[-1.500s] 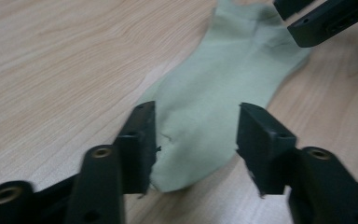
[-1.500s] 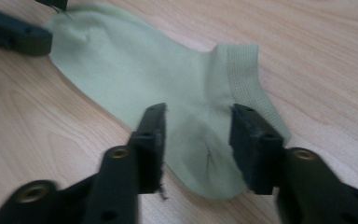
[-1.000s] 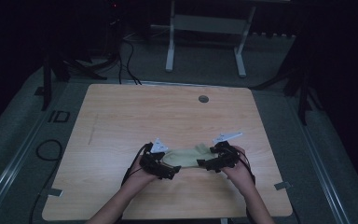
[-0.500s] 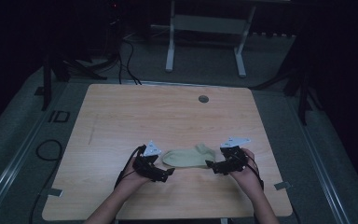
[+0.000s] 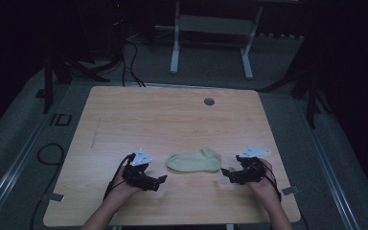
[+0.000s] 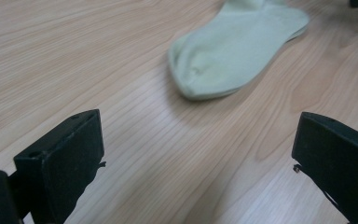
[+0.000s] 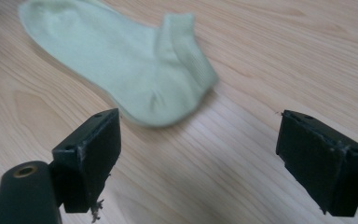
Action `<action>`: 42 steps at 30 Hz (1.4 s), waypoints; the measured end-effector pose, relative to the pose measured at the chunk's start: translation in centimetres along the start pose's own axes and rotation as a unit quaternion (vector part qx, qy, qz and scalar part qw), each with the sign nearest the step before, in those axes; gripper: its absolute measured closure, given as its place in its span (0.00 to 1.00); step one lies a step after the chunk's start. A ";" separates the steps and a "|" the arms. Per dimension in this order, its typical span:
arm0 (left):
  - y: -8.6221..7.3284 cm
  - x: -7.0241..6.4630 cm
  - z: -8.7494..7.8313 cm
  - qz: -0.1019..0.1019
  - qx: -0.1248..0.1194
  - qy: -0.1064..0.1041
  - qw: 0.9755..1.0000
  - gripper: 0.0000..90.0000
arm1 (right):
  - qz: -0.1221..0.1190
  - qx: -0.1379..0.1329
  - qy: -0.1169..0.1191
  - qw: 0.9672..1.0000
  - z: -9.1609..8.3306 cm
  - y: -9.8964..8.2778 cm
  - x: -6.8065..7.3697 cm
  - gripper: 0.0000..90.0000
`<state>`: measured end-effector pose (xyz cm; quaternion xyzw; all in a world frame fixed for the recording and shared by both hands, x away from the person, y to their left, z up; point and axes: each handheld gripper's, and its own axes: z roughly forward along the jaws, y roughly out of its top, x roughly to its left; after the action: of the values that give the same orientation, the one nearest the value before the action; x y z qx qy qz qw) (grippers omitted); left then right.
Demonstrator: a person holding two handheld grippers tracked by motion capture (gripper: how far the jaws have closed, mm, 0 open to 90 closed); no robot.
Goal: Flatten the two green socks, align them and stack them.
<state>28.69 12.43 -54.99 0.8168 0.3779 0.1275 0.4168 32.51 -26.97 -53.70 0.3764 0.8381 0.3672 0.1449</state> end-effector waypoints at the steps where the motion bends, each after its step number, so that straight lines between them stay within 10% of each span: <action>1: -0.2 0.1 -0.2 0.000 -0.001 0.000 1.000 0.02 | 0.001 0.000 -0.005 1.000 -0.2 -0.2 -0.1 0.15; 19: -3.9 2.8 -4.1 -0.035 -0.012 0.045 0.998 0.02 | 0.054 0.000 -0.065 0.996 -3.5 -3.6 -3.4 0.15; 34: -8.0 4.2 -7.6 -0.071 -0.023 0.114 0.991 0.02 | 0.087 -0.008 -0.109 0.990 -5.2 -7.0 -4.3 0.13; 42: -9.6 5.4 -10.1 -0.102 -0.034 0.145 0.984 0.03 | 0.116 -0.046 -0.170 0.978 -6.2 -8.7 -4.9 0.12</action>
<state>22.24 25.75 -56.75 0.7325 0.5109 0.2141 0.3957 28.06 -37.60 -55.88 0.5205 0.7344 0.3506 0.2587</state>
